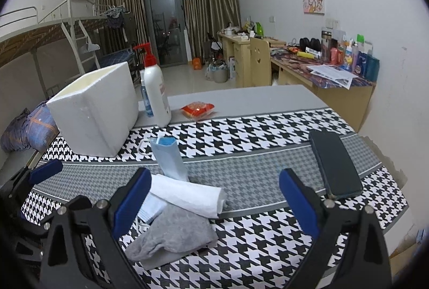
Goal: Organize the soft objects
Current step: 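Lower the right tool onto the white towel and close it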
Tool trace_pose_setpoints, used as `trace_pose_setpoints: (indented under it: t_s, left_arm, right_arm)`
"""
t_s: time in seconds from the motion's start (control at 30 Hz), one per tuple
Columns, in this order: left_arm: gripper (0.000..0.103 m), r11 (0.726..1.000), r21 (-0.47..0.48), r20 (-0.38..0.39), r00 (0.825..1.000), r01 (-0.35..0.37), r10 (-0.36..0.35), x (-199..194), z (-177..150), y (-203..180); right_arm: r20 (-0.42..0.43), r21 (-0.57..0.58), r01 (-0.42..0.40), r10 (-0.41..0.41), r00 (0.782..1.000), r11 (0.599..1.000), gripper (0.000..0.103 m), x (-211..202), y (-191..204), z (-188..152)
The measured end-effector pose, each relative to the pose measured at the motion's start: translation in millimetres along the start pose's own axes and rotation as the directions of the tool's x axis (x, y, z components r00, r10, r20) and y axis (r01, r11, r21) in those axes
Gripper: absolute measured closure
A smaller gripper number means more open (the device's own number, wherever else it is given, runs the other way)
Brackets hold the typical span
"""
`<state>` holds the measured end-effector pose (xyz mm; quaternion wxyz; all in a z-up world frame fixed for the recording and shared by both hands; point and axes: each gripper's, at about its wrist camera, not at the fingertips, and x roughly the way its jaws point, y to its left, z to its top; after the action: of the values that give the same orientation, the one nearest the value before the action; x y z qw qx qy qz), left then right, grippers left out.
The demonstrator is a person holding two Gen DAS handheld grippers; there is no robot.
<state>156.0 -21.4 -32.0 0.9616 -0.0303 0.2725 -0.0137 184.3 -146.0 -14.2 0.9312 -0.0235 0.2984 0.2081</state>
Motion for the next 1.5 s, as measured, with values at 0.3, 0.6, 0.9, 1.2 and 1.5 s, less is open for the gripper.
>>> trace_pose_setpoints:
  t_s: [0.3, 0.6, 0.9, 1.2, 1.5]
  left_arm:
    - [0.001, 1.0, -0.024, -0.053, 0.999, -0.013, 0.012, 19.7, 1.1, 11.2]
    - [0.001, 0.999, -0.038, -0.092, 0.996, -0.01, 0.006, 34.5, -1.4, 14.8]
    - [0.001, 0.999, -0.048, -0.116, 0.993, 0.0, -0.005, 41.7, -4.2, 18.6]
    - [0.001, 0.999, -0.049, -0.146, 0.989, -0.009, 0.002, 49.4, -8.4, 20.5]
    - [0.001, 0.999, -0.042, -0.146, 0.989, -0.009, 0.003, 48.9, -7.8, 18.0]
  right_arm:
    - [-0.023, -0.042, -0.014, 0.013, 1.0, 0.999, 0.005, 12.4, 2.7, -3.8]
    - [-0.088, -0.046, -0.051, 0.047, 0.995, 0.998, 0.005, 33.7, 3.2, -10.7]
    - [-0.148, -0.04, -0.101, 0.094, 0.985, 0.994, 0.015, 50.3, 3.1, -14.9]
    - [-0.228, -0.02, -0.137, 0.129, 0.965, 0.99, 0.057, 63.8, 3.6, -24.1]
    - [-0.207, -0.019, -0.156, 0.149, 0.967, 0.988, 0.095, 49.4, 1.0, -23.7]
